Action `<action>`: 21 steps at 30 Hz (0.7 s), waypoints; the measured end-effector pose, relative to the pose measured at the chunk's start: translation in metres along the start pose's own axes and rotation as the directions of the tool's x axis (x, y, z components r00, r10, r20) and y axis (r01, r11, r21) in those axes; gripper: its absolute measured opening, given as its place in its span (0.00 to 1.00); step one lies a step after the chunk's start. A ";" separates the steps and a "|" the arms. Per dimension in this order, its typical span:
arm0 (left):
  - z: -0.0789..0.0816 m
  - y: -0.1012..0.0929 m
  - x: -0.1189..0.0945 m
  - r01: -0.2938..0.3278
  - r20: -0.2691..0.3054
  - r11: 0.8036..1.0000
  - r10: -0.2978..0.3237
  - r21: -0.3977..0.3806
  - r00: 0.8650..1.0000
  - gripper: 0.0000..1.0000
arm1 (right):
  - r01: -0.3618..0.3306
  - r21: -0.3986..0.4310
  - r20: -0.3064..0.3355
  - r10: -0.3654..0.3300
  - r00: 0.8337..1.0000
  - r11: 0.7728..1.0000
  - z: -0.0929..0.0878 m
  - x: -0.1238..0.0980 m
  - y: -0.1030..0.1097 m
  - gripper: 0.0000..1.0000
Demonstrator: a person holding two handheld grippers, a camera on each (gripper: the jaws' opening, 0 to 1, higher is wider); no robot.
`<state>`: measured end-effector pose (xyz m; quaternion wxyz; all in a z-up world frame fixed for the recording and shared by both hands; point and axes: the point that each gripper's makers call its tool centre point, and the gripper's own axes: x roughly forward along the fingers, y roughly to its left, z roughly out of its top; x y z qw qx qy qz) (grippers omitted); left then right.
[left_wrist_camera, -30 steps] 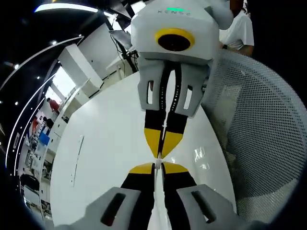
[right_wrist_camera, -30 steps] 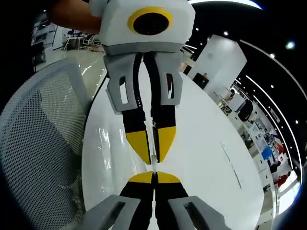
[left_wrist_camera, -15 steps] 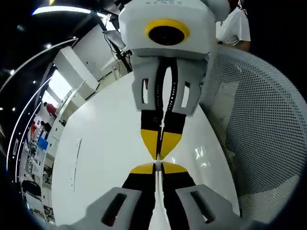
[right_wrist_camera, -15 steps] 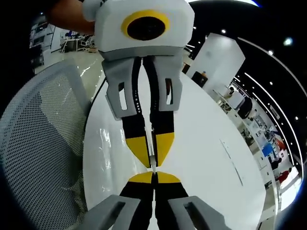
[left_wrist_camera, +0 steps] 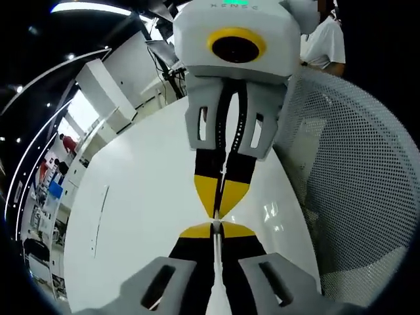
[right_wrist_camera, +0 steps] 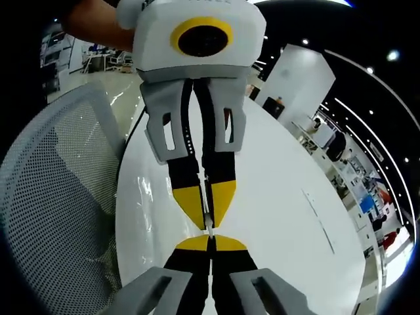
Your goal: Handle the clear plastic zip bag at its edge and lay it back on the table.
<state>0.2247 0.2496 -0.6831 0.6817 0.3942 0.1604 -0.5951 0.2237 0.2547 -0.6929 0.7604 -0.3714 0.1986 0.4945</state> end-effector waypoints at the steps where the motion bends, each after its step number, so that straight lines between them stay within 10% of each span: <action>1: -0.001 -0.001 0.000 0.003 -0.003 1.000 -0.003 0.000 1.000 0.00 | -0.006 -0.001 -0.003 0.006 1.000 1.000 0.000 0.000 0.001 0.00; 21: -0.002 -0.001 -0.001 0.009 -0.006 1.000 -0.009 0.001 1.000 0.00 | 0.000 0.019 -0.006 0.000 1.000 1.000 -0.003 -0.001 -0.001 0.00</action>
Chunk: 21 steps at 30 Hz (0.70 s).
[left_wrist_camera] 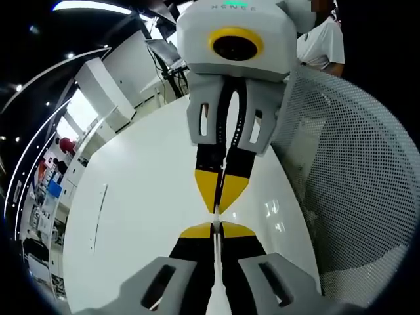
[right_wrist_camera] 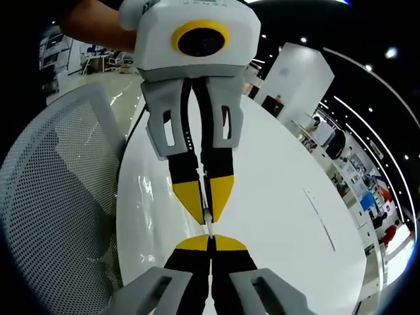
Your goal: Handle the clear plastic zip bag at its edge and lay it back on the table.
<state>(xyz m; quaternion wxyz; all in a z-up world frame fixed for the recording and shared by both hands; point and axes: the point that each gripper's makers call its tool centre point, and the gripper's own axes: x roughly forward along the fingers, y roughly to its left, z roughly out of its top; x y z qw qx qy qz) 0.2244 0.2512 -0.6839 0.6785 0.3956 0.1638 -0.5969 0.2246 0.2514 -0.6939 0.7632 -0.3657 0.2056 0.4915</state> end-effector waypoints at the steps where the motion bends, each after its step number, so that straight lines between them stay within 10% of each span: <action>1: 0.000 0.000 0.000 0.000 -0.001 1.000 0.000 0.000 1.000 0.00 | 0.000 0.000 0.001 0.000 1.000 1.000 0.000 0.000 0.000 0.00; 21: -0.006 0.003 -0.003 -0.005 -0.006 1.000 0.005 -0.012 1.000 0.00 | 0.009 0.009 0.004 -0.009 1.000 1.000 -0.003 -0.001 -0.003 0.00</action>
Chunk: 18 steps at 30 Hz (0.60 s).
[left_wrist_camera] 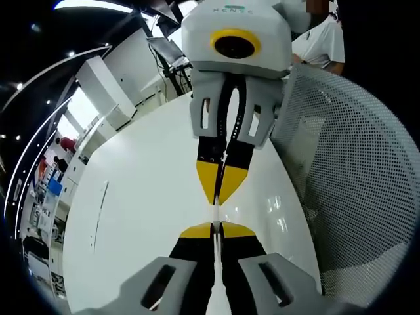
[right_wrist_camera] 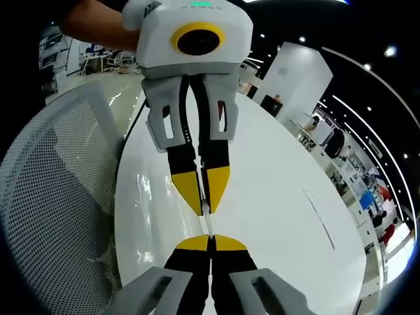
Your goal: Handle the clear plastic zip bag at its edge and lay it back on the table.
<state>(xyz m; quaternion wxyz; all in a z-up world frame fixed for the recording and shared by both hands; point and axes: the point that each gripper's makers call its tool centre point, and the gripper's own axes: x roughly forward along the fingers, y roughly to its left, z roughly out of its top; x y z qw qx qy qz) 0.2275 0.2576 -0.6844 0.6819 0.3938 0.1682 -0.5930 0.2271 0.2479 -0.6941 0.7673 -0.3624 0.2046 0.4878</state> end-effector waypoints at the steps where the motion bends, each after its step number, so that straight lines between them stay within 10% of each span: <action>1: 0.000 0.000 0.000 -0.001 0.001 1.000 0.001 -0.001 1.000 0.00 | 0.000 0.000 0.001 0.000 1.000 1.000 0.000 0.000 0.000 0.00; 18: -0.003 0.002 -0.005 -0.010 0.000 1.000 0.010 -0.007 1.000 0.00 | 0.005 -0.007 0.006 -0.005 1.000 1.000 0.003 0.001 0.000 0.00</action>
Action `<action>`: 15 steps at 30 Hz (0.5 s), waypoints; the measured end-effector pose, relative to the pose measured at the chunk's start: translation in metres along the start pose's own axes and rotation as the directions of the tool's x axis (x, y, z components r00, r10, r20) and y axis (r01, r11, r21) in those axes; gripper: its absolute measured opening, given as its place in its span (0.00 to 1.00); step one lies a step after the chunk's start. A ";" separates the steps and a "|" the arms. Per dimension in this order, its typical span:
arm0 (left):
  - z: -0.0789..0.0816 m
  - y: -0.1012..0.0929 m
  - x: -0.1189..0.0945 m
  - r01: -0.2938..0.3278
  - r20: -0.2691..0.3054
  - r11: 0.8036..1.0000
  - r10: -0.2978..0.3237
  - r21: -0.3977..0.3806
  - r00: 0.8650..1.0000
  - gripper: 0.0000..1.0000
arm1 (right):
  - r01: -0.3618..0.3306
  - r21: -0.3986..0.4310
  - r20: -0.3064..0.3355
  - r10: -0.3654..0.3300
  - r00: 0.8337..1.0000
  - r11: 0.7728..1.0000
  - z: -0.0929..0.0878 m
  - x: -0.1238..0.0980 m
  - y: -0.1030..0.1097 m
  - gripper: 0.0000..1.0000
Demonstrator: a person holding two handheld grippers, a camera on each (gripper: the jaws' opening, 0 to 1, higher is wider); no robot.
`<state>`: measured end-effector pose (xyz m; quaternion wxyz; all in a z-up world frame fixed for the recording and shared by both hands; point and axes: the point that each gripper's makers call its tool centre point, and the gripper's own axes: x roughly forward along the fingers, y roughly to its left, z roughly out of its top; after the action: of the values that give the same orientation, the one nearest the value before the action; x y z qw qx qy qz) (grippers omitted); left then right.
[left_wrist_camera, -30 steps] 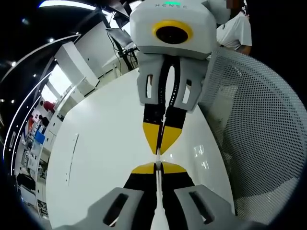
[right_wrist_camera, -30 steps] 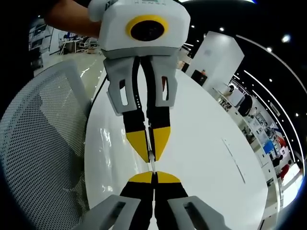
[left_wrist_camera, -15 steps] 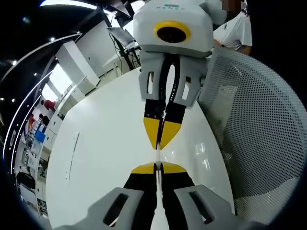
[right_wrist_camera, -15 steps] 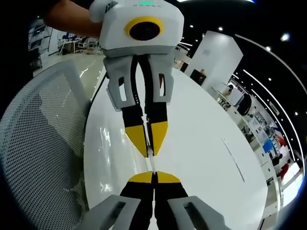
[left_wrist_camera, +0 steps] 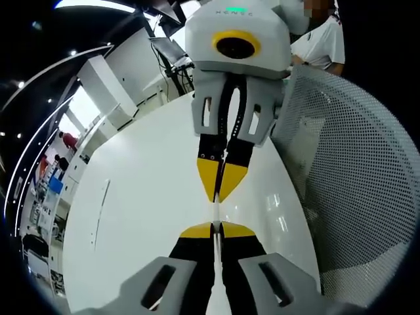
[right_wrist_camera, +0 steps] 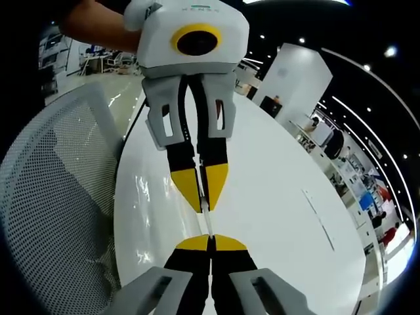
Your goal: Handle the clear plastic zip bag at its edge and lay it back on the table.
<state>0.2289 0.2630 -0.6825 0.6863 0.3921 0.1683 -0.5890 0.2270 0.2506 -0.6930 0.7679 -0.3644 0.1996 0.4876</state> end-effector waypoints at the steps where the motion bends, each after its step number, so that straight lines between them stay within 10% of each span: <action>1: 0.000 0.000 0.000 0.000 -0.001 1.000 0.000 -0.001 1.000 0.00 | -0.001 0.002 0.001 0.001 1.000 1.000 0.000 0.000 0.000 0.00; 15: -0.001 0.001 -0.002 -0.009 0.003 1.000 0.009 -0.009 1.000 0.00 | -0.002 -0.003 0.002 0.002 1.000 1.000 0.000 -0.001 -0.001 0.00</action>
<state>0.2297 0.2654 -0.6812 0.6908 0.3890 0.1681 -0.5859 0.2275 0.2501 -0.6923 0.7672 -0.3648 0.1986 0.4888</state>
